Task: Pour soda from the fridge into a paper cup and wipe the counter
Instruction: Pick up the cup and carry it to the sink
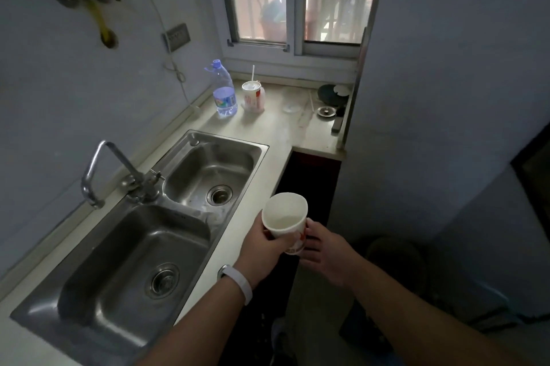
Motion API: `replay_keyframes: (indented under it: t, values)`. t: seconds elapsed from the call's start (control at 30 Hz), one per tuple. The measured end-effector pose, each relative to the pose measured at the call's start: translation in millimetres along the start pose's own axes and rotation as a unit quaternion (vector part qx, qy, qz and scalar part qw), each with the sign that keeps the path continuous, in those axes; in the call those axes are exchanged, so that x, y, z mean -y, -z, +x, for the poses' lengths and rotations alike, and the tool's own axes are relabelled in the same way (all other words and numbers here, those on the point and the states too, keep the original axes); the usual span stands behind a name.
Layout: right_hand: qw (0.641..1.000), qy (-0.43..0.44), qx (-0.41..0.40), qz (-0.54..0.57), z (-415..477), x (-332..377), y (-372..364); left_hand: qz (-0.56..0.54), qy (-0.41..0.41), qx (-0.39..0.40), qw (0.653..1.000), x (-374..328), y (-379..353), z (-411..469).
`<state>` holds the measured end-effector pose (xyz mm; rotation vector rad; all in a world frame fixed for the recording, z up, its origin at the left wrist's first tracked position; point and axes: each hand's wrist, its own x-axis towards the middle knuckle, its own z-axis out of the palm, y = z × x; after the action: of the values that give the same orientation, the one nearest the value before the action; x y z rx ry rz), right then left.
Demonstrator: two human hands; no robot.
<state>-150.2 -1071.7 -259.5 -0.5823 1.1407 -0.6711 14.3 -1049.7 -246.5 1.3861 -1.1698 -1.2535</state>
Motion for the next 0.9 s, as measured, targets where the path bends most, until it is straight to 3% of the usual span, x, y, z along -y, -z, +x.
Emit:
replay_keyframes:
  t: [0.37,0.9]
  values:
    - [0.999,-0.004,0.005,-0.038,117,106,-43,-0.020,-0.020,0.004,1.000,-31,53,152]
    - [0.991,0.017,0.066,-0.112,241,222,-88,-0.024,-0.008,-0.094,0.995,-66,102,283]
